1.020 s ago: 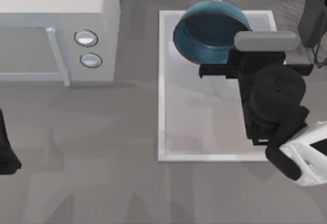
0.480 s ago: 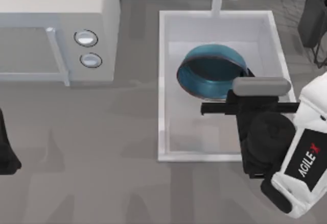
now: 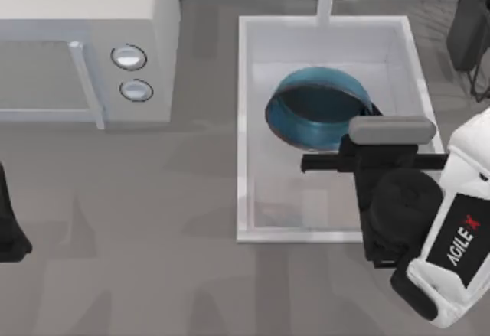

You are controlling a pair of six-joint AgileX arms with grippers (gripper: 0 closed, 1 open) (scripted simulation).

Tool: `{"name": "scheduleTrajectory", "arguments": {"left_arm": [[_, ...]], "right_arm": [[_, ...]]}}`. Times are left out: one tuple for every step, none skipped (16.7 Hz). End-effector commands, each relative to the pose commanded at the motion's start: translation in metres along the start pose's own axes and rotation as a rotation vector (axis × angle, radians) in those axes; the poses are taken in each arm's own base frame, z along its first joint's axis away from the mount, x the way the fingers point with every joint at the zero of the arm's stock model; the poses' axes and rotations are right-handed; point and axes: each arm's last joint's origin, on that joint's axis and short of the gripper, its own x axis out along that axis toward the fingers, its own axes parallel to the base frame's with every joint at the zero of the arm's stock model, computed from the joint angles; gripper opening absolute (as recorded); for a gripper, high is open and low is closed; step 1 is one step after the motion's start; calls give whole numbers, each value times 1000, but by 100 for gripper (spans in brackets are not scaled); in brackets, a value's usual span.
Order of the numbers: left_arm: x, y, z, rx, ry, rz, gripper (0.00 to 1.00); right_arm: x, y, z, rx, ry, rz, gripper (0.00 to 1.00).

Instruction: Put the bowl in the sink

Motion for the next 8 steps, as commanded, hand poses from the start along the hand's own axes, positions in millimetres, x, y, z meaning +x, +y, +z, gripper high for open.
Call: {"name": "scheduleTrajectory", "arguments": {"left_arm": [[0, 0, 0, 0, 0, 0, 100], [0, 0, 0, 0, 0, 0, 100], [0, 0, 0, 0, 0, 0, 100], [0, 0, 0, 0, 0, 0, 100], [0, 0, 0, 0, 0, 0, 100], [0, 0, 0, 0, 0, 0, 100], [0, 0, 0, 0, 0, 0, 100], [0, 0, 0, 0, 0, 0, 100]], "right_arm": [[0, 0, 0, 0, 0, 0, 38], [0, 0, 0, 0, 0, 0, 45], [0, 0, 0, 0, 0, 0, 53], [0, 0, 0, 0, 0, 0, 60], [0, 0, 0, 0, 0, 0, 68], [0, 0, 0, 0, 0, 0, 75], [0, 0, 0, 0, 0, 0, 83], [0, 0, 0, 0, 0, 0, 90]]}}
